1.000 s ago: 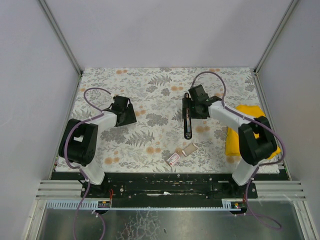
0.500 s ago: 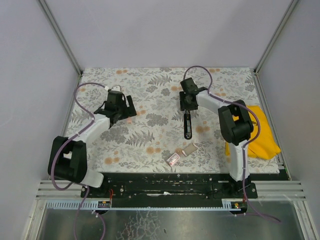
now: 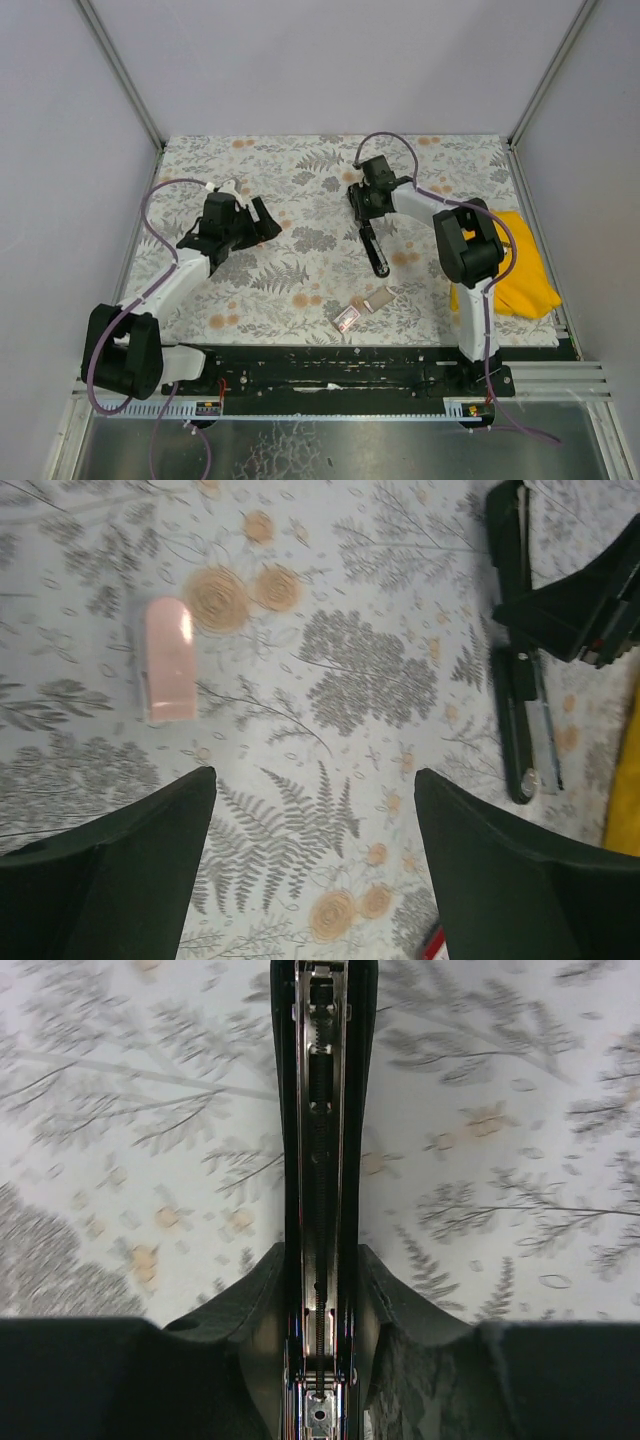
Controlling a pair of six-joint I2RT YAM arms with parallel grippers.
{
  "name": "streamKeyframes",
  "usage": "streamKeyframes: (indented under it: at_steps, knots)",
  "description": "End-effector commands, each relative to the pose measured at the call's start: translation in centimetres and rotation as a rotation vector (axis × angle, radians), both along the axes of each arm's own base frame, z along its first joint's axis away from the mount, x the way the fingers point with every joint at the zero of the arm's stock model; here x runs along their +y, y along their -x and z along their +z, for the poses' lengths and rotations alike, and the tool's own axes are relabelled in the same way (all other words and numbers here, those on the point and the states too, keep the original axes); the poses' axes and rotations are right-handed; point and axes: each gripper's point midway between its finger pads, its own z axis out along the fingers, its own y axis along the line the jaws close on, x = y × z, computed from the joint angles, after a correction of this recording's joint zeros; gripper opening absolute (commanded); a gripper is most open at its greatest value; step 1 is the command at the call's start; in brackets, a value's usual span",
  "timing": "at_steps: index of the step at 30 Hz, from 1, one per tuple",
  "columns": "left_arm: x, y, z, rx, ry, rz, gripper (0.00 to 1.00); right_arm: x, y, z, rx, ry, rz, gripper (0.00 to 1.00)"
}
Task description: Load the staples into the stapler
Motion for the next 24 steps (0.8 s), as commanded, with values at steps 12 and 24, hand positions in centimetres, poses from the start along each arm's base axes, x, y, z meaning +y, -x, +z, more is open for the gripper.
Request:
streamKeyframes:
  at_steps: [12,24]
  knots:
    - [-9.1,-2.6,5.7,-0.122,0.556,-0.263,0.77,9.7,6.5,11.5,-0.387,-0.464,0.580,0.13]
    - [-10.5,-5.6,3.4,-0.064,0.551,-0.316,0.76,12.0,10.1,12.3,-0.416,-0.500,0.715,0.13]
